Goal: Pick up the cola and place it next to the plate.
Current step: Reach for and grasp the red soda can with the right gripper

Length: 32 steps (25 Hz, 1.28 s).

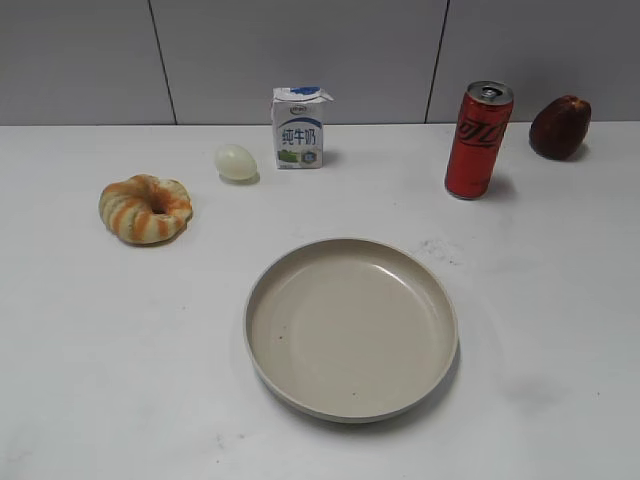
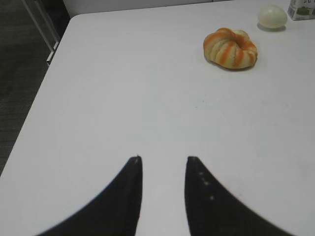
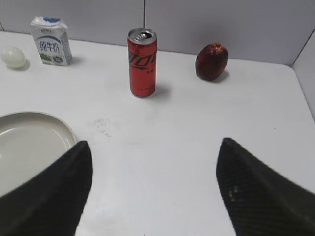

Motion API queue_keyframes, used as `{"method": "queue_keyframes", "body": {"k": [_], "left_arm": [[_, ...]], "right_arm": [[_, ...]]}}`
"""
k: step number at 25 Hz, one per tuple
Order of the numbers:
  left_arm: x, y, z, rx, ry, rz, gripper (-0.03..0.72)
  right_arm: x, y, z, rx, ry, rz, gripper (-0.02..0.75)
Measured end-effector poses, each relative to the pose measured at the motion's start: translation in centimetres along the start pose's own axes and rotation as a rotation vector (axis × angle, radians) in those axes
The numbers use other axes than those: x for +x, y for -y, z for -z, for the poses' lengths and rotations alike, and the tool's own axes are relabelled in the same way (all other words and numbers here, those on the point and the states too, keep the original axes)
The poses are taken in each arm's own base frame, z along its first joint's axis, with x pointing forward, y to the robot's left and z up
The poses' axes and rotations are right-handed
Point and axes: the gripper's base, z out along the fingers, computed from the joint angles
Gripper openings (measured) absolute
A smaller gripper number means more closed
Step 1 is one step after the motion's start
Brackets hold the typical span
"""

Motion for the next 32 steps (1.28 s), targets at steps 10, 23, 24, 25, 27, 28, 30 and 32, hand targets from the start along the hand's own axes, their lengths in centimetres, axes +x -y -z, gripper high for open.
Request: {"method": "queue_keyframes", "body": {"k": [10, 23, 24, 25, 27, 28, 30, 32], "left_arm": [[0.0, 0.0, 0.0, 0.0, 0.0, 0.0, 0.236], [0.0, 0.0, 0.0, 0.0, 0.0, 0.0, 0.236], [0.0, 0.0, 0.0, 0.0, 0.0, 0.0, 0.236], [0.0, 0.0, 0.0, 0.0, 0.0, 0.0, 0.236], [0.0, 0.0, 0.0, 0.0, 0.0, 0.0, 0.236], [0.0, 0.0, 0.0, 0.0, 0.0, 0.0, 0.236], [0.0, 0.0, 0.0, 0.0, 0.0, 0.0, 0.236], [0.0, 0.0, 0.0, 0.0, 0.0, 0.0, 0.236]], "right_arm": [[-6.7, -1.2, -14.4, -0.062, -0.429, -0.108, 0.646], [-12.1, -1.7, -29.9, -0.06, -0.584, -0.101, 0.633], [-12.3, -1.7, -30.6, -0.049, -0.581, -0.102, 0.633], [-12.0, -1.6, -31.6, -0.037, -0.587, -0.105, 0.633], [-11.7, -1.4, -33.1, -0.015, -0.591, -0.098, 0.633], [-11.4, -1.5, -33.9, -0.012, -0.597, -0.102, 0.633], [-10.8, -1.5, -35.2, -0.009, -0.61, -0.1, 0.633], [-10.1, -1.5, -36.1, -0.009, -0.615, -0.1, 0.633]]}}
